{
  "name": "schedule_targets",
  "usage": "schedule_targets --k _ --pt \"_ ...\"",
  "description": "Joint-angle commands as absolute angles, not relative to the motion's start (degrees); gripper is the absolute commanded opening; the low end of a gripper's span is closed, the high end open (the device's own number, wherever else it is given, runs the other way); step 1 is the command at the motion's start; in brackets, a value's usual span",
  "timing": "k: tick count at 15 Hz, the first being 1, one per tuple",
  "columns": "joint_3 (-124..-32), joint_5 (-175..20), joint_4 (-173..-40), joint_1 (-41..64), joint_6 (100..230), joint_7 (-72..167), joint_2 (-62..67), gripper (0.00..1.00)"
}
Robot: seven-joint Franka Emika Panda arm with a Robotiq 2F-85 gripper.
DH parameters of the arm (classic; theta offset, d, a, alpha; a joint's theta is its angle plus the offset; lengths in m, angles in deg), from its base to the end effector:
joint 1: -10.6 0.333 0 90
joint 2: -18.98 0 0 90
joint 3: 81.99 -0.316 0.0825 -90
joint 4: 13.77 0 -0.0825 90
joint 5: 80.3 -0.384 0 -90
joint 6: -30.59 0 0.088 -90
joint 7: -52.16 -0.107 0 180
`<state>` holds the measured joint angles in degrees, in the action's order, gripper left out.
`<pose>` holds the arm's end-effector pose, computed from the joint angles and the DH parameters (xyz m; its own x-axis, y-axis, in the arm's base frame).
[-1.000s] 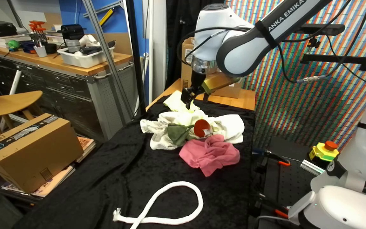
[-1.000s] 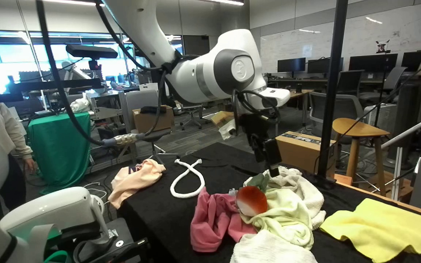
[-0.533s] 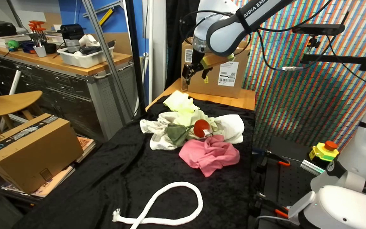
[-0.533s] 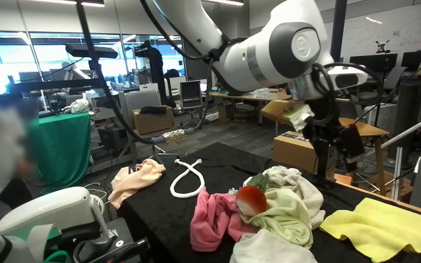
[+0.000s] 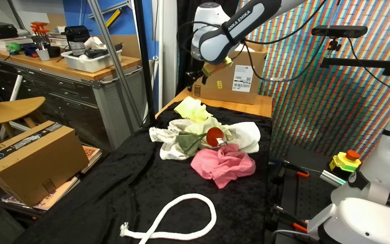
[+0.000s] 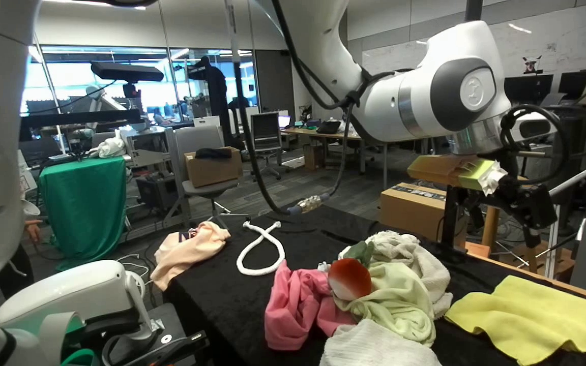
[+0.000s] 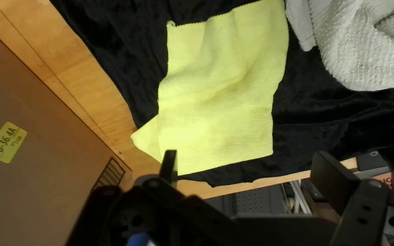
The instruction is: Pile up all the things on the table on the white shirt
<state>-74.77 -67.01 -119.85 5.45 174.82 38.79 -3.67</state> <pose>0.6487 -0.1334 0.3390 0.9304 -0.2249 0.2894 -0.2798 -0.9459 0.1641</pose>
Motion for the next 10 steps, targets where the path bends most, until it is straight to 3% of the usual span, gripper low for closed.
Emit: schedule_targets --k 1,10 --pt "-75.05 -68.69 -109.98 6.22 171.31 43.25 -11.44 1.00" --pt "-75.69 -69.54 -95.60 6.46 164.79 47.26 -24.16 1.00"
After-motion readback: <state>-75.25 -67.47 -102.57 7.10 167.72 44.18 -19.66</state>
